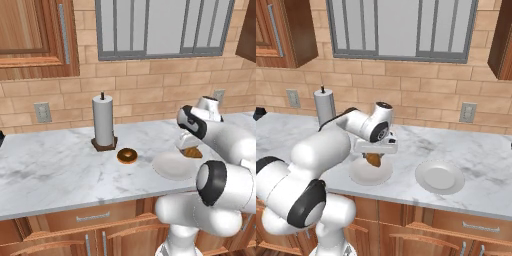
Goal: Place the pastries on the plates.
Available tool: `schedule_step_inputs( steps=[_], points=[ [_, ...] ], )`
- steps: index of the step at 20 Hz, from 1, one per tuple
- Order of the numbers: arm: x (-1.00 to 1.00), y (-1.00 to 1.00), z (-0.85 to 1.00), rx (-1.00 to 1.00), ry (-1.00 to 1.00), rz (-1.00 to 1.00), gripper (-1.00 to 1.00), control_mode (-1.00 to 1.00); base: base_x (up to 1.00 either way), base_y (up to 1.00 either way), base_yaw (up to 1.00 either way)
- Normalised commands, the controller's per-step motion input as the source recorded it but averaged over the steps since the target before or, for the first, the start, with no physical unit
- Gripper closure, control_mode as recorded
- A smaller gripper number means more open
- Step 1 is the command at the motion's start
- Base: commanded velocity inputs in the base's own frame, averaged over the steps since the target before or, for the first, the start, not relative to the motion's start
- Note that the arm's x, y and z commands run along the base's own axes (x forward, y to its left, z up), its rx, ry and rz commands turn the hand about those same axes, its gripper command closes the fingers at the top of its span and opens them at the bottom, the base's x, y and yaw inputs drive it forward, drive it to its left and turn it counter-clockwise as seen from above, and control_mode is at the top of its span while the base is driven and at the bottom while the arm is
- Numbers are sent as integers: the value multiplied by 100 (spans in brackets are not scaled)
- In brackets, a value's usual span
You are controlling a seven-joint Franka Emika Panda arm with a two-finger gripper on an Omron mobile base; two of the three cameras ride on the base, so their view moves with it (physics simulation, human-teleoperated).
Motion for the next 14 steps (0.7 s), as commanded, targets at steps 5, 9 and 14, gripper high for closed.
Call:
schedule_step_inputs(
  steps=[5,9,14],
  points=[
    [15,26,-5,-2,0,0,100,-100,0,0,0],
    [28,0,-23,-2,1,0,100,-100,0,0,0],
    [33,0,-43,-2,1,0,100,-100,0,0,0]
  ],
)
